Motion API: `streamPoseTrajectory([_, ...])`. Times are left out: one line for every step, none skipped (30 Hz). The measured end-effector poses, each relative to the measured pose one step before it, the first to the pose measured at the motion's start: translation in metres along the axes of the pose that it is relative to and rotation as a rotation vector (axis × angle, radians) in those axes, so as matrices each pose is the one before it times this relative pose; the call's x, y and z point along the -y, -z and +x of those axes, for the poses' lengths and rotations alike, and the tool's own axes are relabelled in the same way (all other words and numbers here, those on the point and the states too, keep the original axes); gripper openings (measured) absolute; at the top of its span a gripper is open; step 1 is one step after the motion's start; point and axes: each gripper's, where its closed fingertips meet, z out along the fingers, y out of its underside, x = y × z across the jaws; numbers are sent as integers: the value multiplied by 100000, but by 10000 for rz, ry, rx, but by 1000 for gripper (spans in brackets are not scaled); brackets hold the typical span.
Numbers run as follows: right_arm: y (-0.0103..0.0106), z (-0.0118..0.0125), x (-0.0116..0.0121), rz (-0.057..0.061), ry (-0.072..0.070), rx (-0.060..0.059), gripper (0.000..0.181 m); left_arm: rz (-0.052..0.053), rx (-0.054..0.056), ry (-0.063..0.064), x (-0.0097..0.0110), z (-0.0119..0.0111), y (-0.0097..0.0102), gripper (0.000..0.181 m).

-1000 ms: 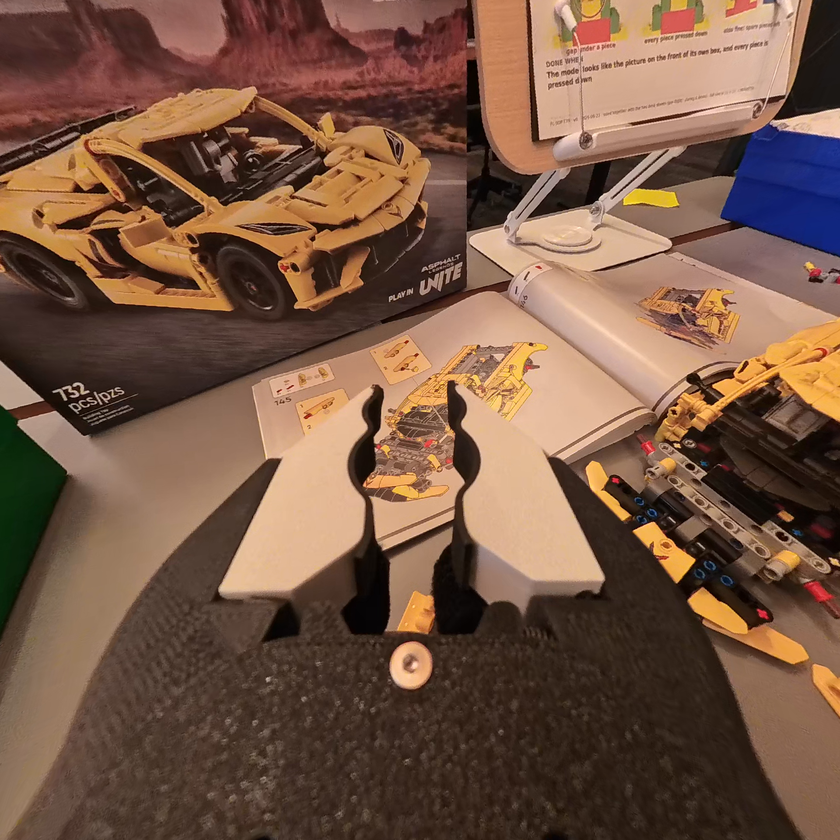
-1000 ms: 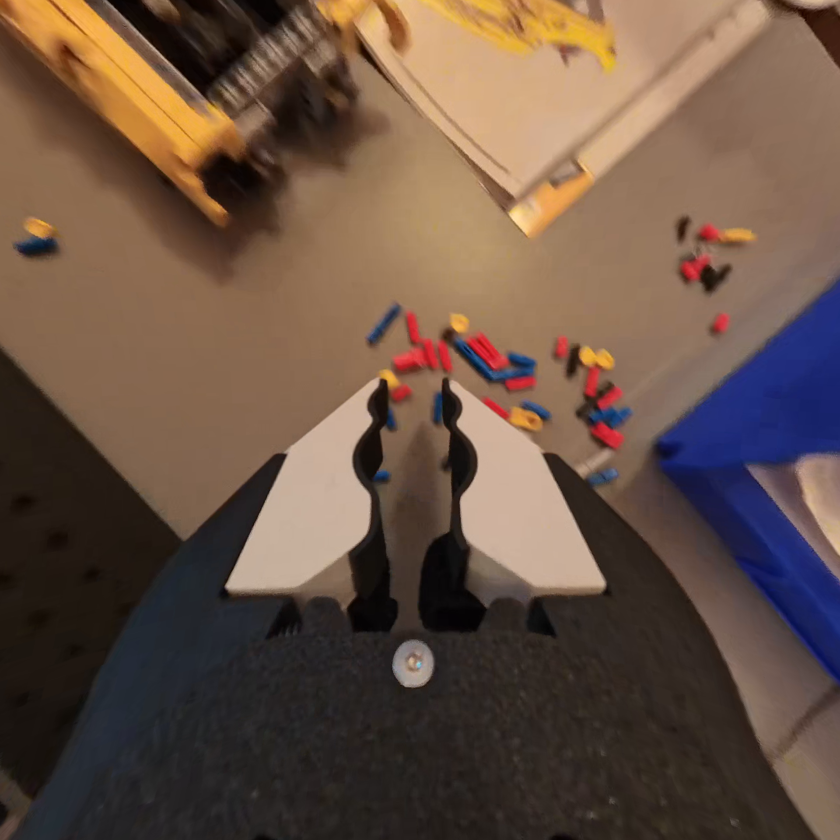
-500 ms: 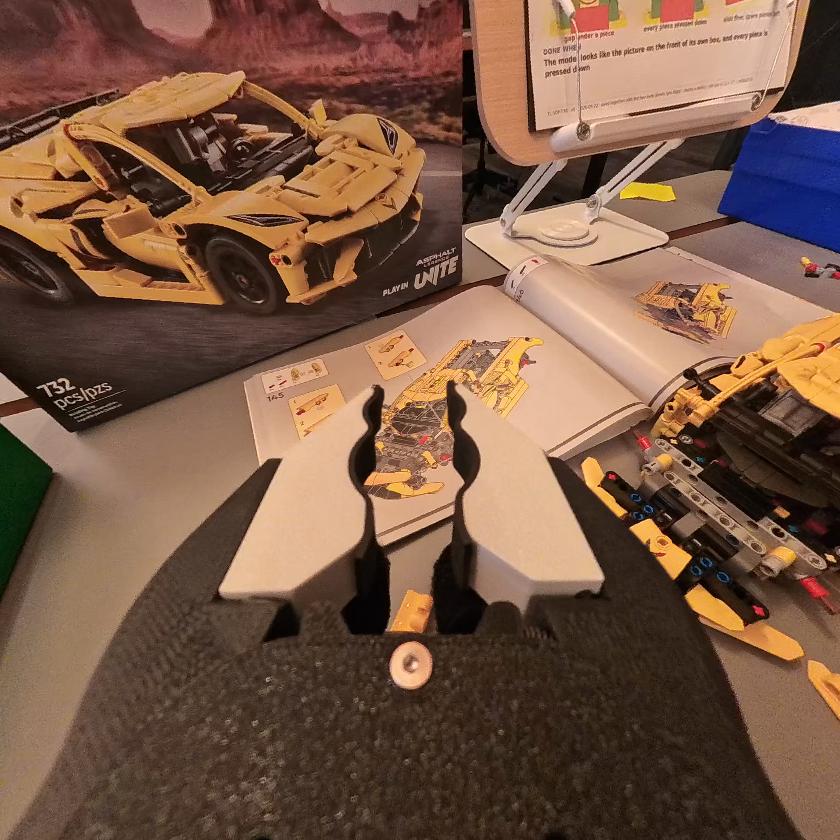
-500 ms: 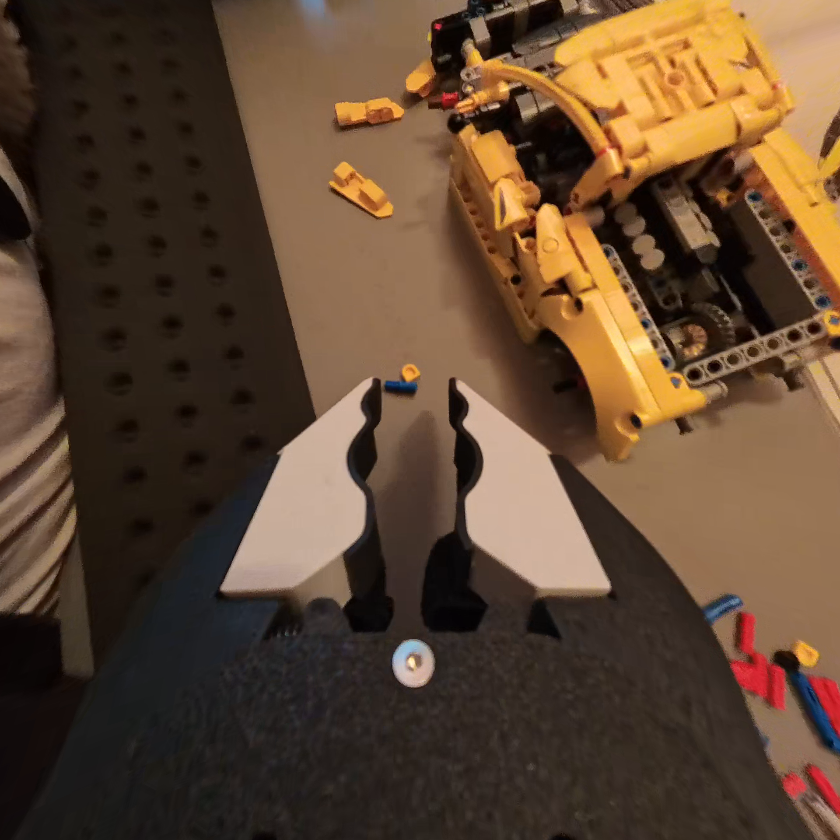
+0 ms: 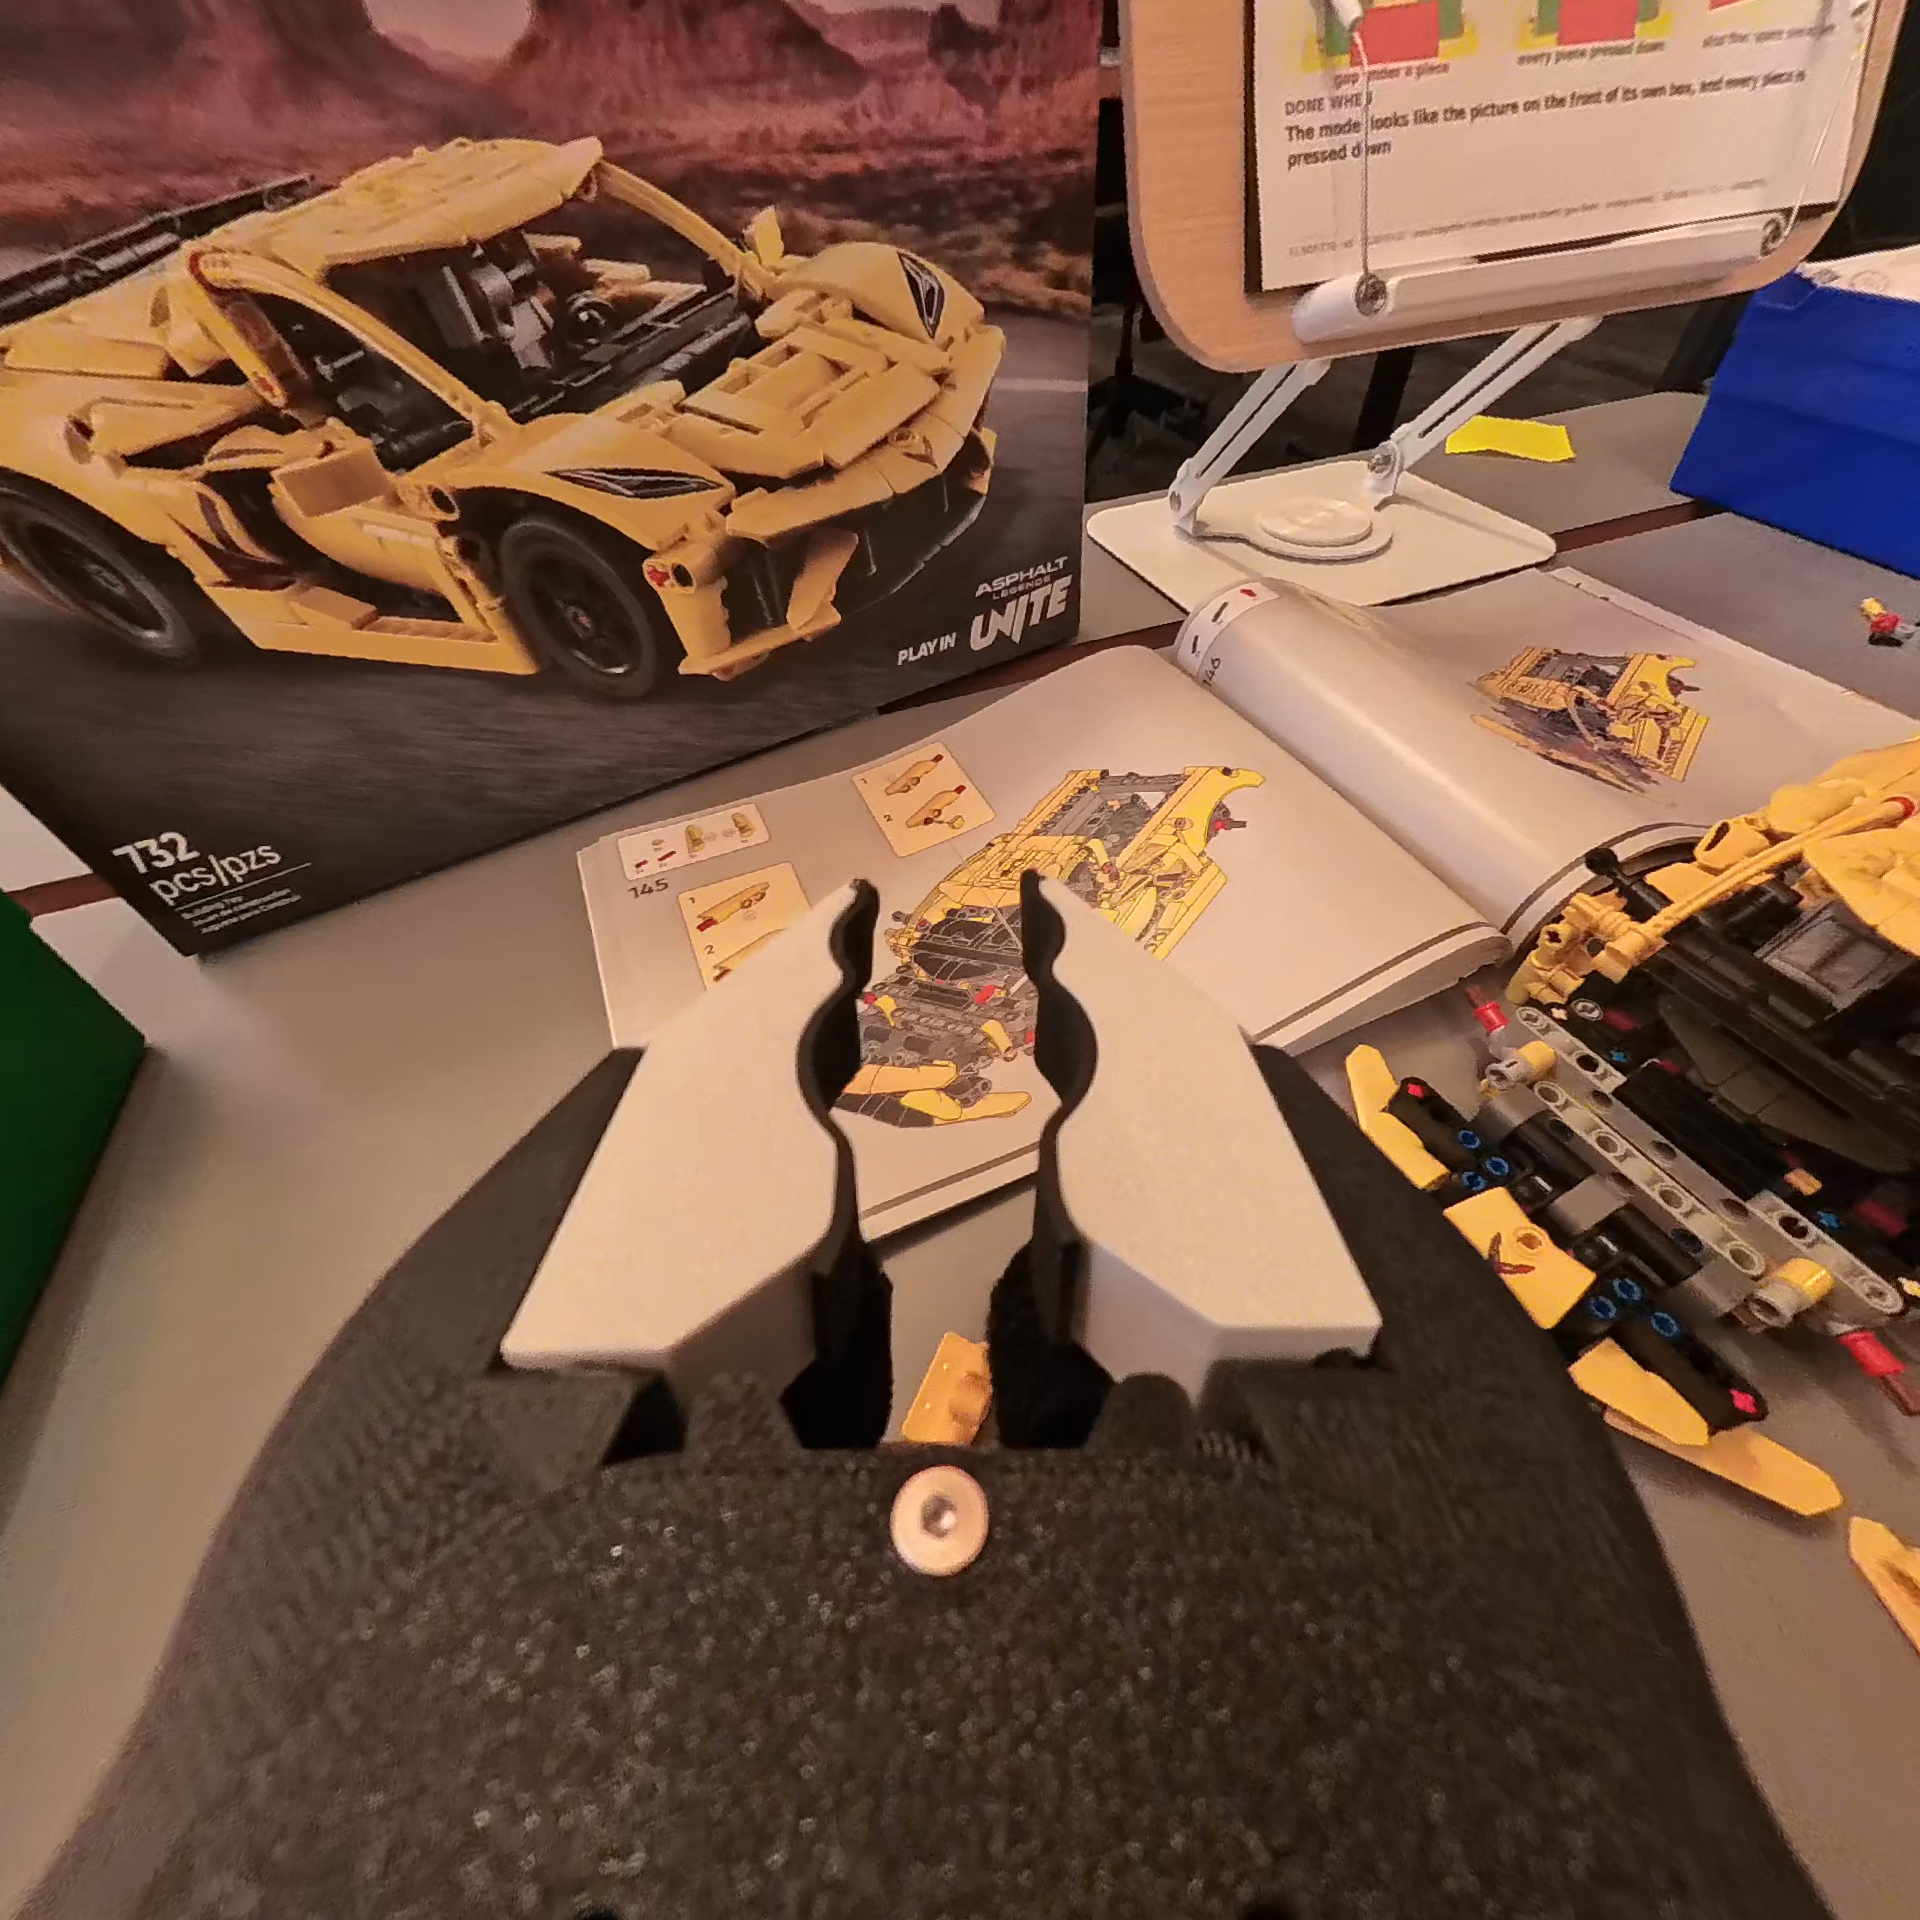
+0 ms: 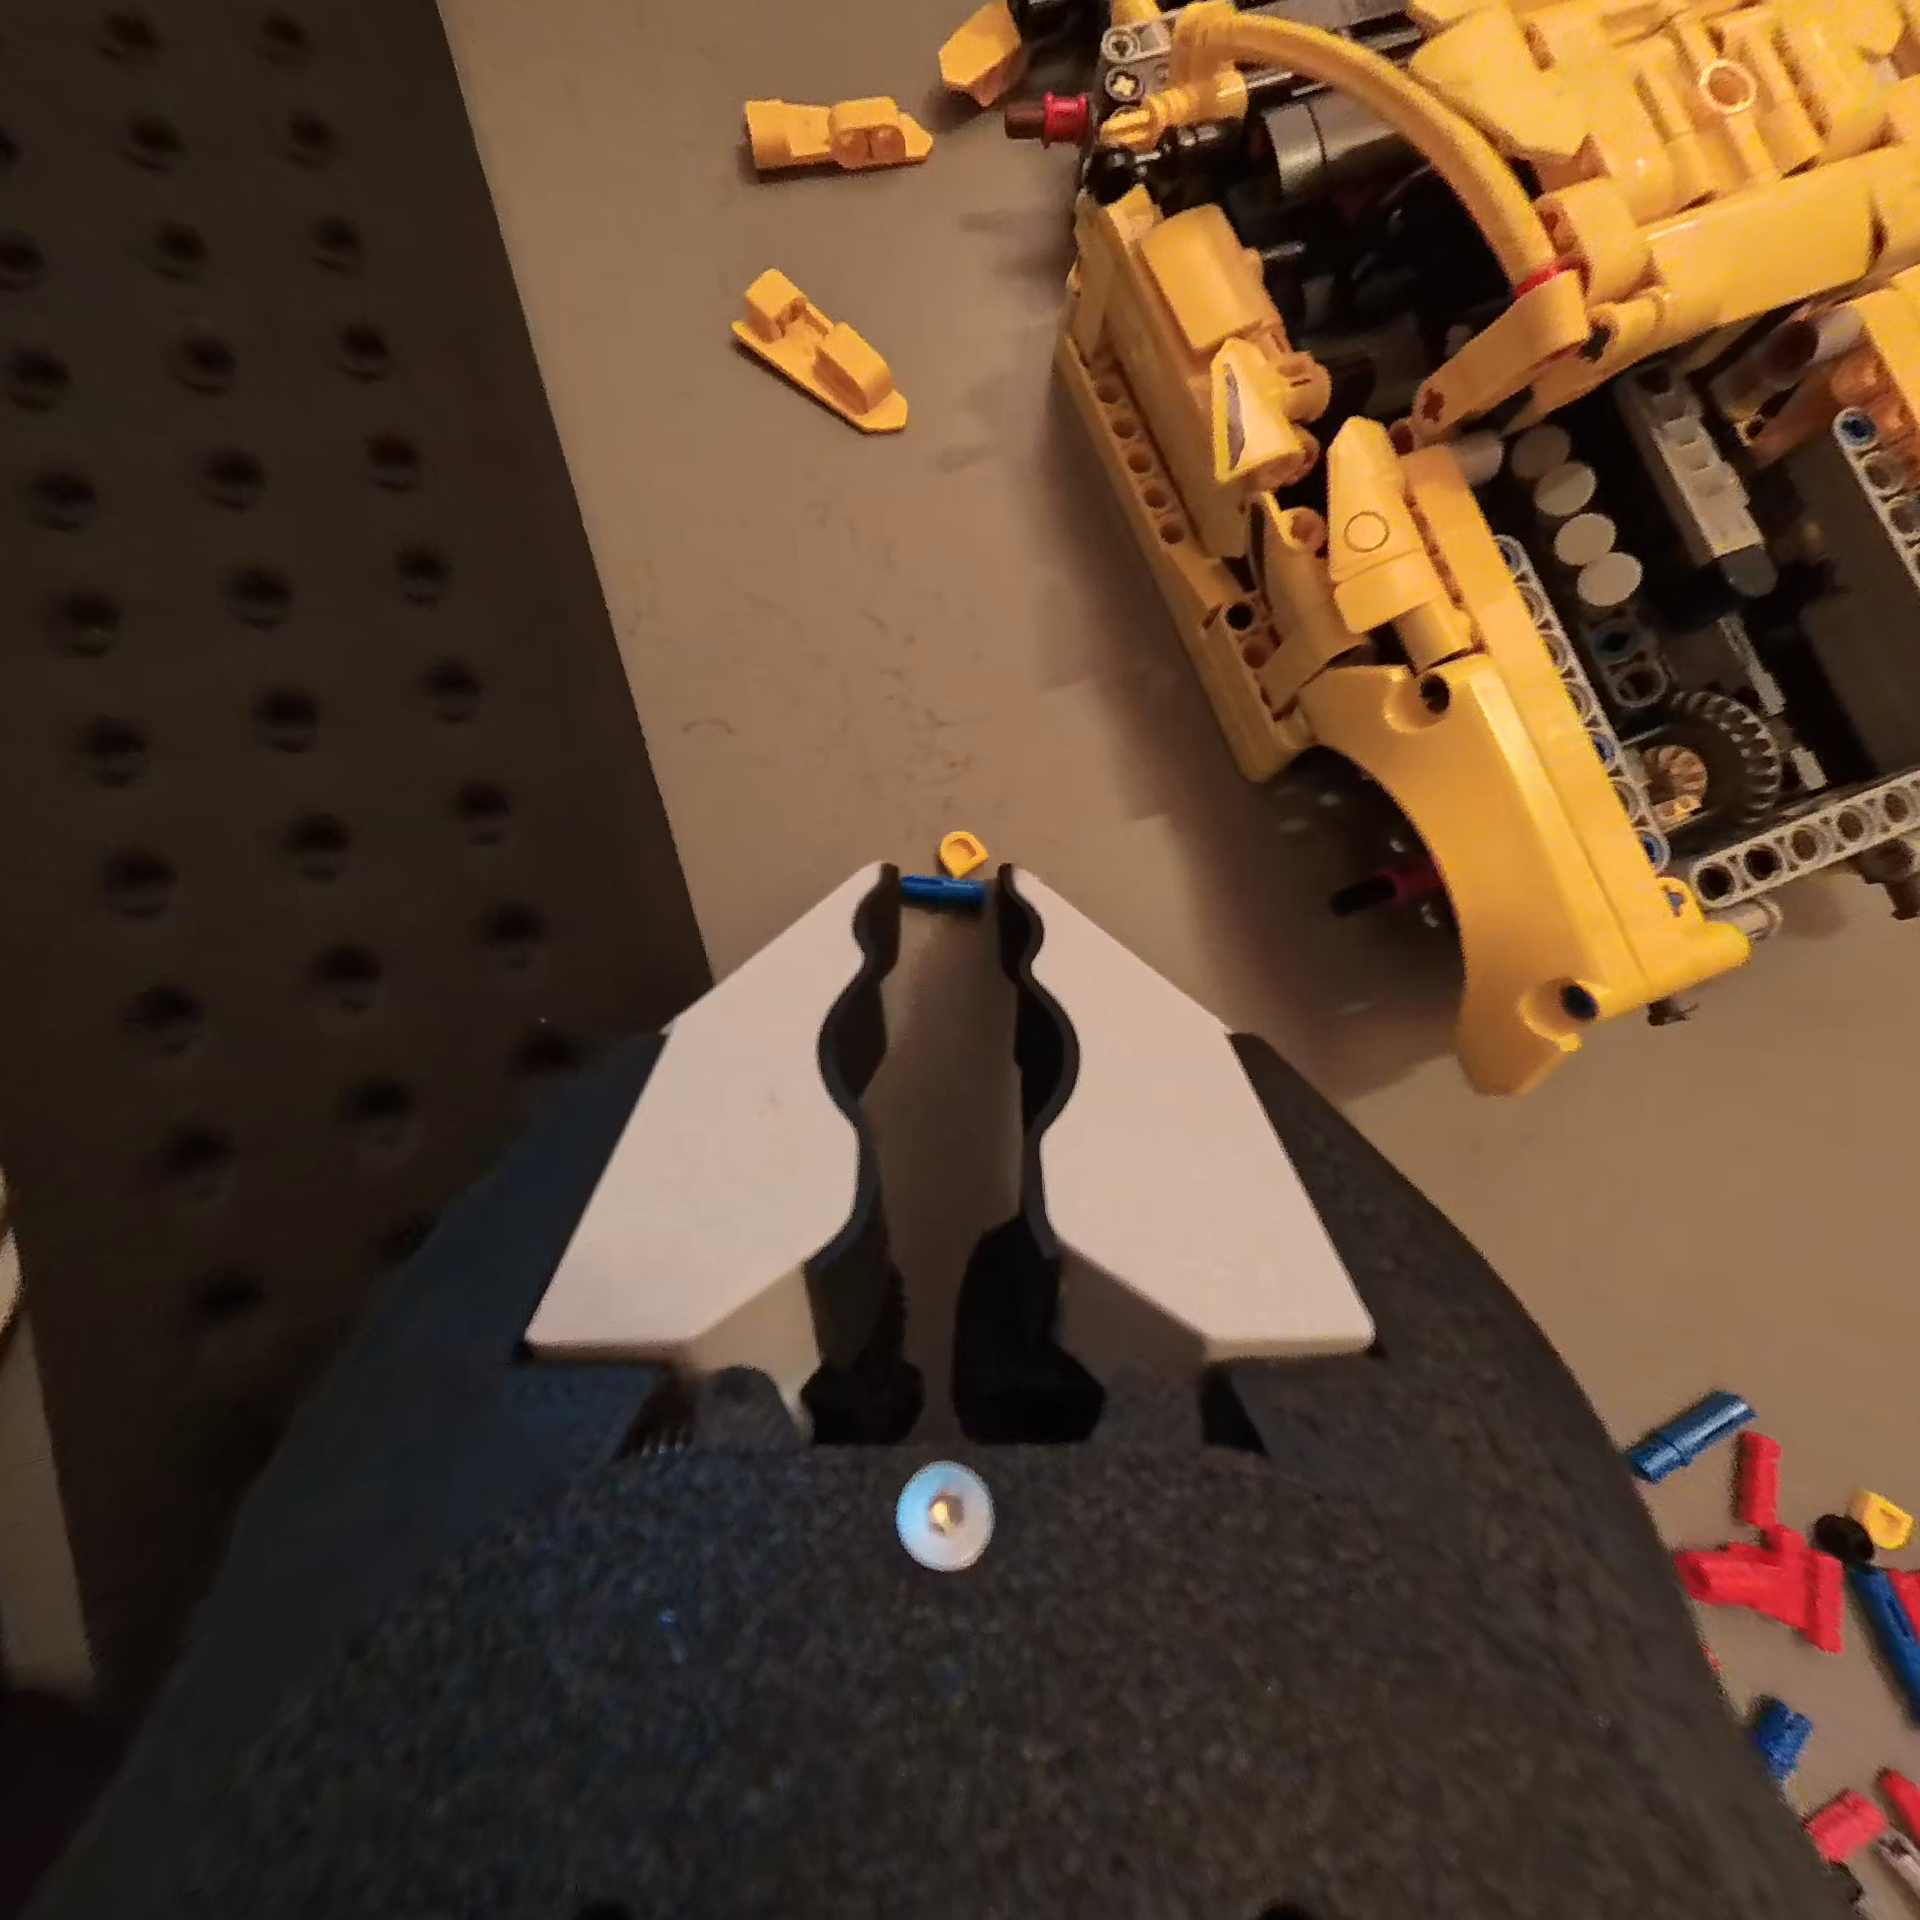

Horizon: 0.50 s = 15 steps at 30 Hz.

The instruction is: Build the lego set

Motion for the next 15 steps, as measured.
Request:
streamPoseTrajectory([10,19,-9,42,41,-69,15,-26,-2,23,-36,-17,-23,28])
streamPoseTrajectory([25,-3,-12,44,7,-52,15,-53,-19,21,-104,19,-41,28])
streamPoseTrajectory([52,2,-55,1,2,-33,15,-65,-15,2,-122,46,-57,28])
streamPoseTrajectory([95,20,-100,-34,-16,-17,15,-42,1,-29,-78,41,-38,28])
streamPoseTrajectory([191,119,-185,-78,-28,-34,15,-26,3,-52,-48,50,-34,28])
streamPoseTrajectory([348,259,-189,-32,-65,-64,15,-39,-1,-55,-54,56,-30,28])
streamPoseTrajectory([546,430,-264,5,-81,-89,15,-49,-7,-51,-67,59,-27,28])
streamPoseTrajectory([764,907,-503,-60,-95,-276,15,-49,-11,-46,-72,64,-43,28])
streamPoseTrajectory([893,1230,-624,-49,-158,-353,15,-49,-13,-40,-80,71,-47,28])
streamPoseTrajectory([924,1344,-751,-44,-242,-323,15,-65,-42,-33,-128,113,-82,28])
streamPoseTrajectory([901,1555,-988,-131,-285,-373,15,-149,-114,-27,-268,216,-171,28])
streamPoseTrajectory([841,1767,-1113,-151,-320,-445,15,-361,-215,12,-581,352,-306,28])
streamPoseTrajectory([715,1884,-1110,-103,-347,-477,15,-559,-280,102,-802,390,-451,28])
streamPoseTrajectory([562,1893,-1064,-51,-404,-466,15,-636,-348,198,-804,420,-589,28])
streamPoseTrajectory([442,1761,-988,-23,-450,-392,15,-636,-463,305,-610,540,-671,28])
